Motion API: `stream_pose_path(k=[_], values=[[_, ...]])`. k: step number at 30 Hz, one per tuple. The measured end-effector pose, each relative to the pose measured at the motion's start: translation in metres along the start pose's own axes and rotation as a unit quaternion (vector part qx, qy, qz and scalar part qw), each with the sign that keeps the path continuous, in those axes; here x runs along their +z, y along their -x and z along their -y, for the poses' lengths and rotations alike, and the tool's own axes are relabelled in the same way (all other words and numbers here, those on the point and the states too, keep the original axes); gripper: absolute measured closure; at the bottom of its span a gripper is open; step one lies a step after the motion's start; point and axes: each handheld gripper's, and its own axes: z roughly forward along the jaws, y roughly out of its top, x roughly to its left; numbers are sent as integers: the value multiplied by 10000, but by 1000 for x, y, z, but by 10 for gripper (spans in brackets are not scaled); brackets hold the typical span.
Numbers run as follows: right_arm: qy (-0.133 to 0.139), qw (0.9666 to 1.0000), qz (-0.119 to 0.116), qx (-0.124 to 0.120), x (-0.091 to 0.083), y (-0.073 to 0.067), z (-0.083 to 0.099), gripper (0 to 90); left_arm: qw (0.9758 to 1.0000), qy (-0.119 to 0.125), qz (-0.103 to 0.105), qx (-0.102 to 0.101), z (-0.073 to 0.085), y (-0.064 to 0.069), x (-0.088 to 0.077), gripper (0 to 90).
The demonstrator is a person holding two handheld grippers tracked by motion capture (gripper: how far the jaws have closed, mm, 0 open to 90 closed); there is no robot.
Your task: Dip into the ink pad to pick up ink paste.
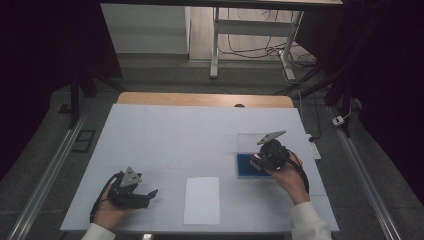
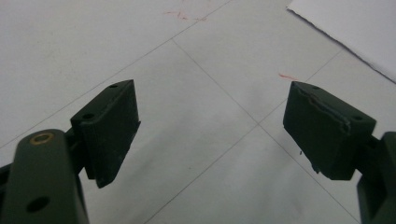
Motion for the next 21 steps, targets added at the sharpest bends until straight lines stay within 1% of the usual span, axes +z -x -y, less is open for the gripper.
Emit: stream_pose_path(k=[4, 7, 9, 10, 13, 17, 21], values=[[-63, 10000, 15, -34, 0, -1, -2, 704, 10000, -13, 21, 3, 0, 0, 1, 187], [-90, 9999, -31, 45, 1, 2, -1, 705, 10000, -9, 38, -21, 0, -1, 0, 192], [-96, 9998, -78, 148, 3, 3, 0, 706, 10000, -6, 25, -32, 0, -1, -1, 193], [-103, 9998, -81, 141, 4, 3, 0, 707, 10000, 3, 40, -38, 0, -1, -1, 194], [-160, 9999, 38, 24, 5, -1, -1, 707, 10000, 24, 42, -50, 0, 0, -2, 194], [-171, 9998, 85, -15, 5, -2, -1, 708, 10000, 30, 39, -48, 0, 0, -3, 194], [-244, 9995, 155, -82, 5, -5, -2, 709, 10000, 26, 50, -73, -1, -1, -1, 194]])
